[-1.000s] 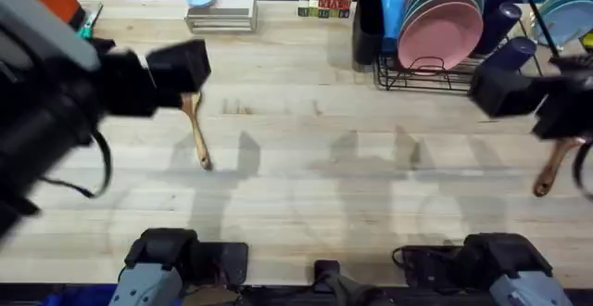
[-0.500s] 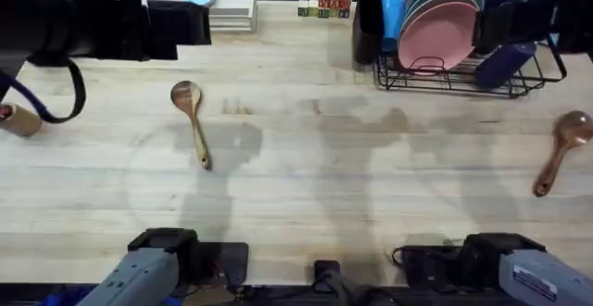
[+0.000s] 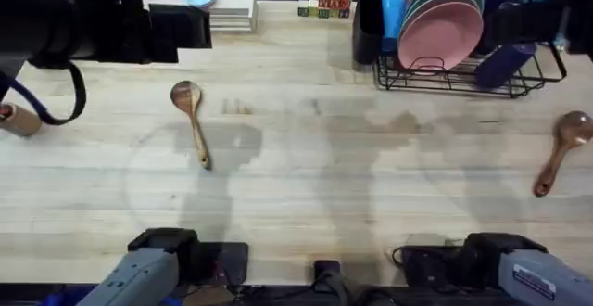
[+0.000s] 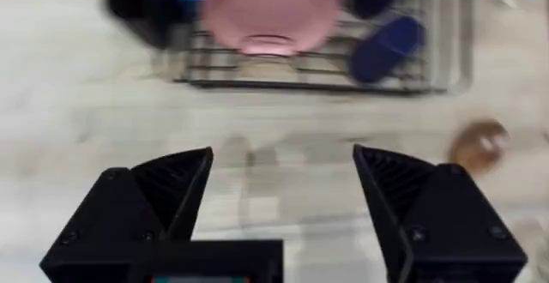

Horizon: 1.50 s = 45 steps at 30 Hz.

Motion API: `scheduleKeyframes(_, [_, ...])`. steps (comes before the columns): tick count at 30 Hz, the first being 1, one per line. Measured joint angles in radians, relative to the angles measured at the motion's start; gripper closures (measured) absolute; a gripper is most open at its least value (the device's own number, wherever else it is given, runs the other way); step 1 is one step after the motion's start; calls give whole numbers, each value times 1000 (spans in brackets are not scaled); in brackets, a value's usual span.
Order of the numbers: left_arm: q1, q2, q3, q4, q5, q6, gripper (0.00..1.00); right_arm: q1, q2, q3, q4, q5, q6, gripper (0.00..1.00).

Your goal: Pick up the spoon on the table one by one and put them onto the rack

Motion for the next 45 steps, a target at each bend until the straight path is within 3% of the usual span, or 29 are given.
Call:
scheduleKeyframes(6, [0,0,0,-15,0,0,8,-186,-51,0,-22,74,63,5])
scheduleKeyframes(12, [0,0,0,-17,0,0,7,-410,-86,0,-31,96,80,5])
scheduleKeyframes(17, [0,0,0,-17,0,0,7,-542,-89,0,-37,104,86,5])
scheduleKeyframes(35, [0,0,0,6,0,0,7,-569,-80,0,-26,216,87,5])
scheduleKeyframes(45, [0,0,0,5,0,0,7,-632,22,0,-27,279,116,5])
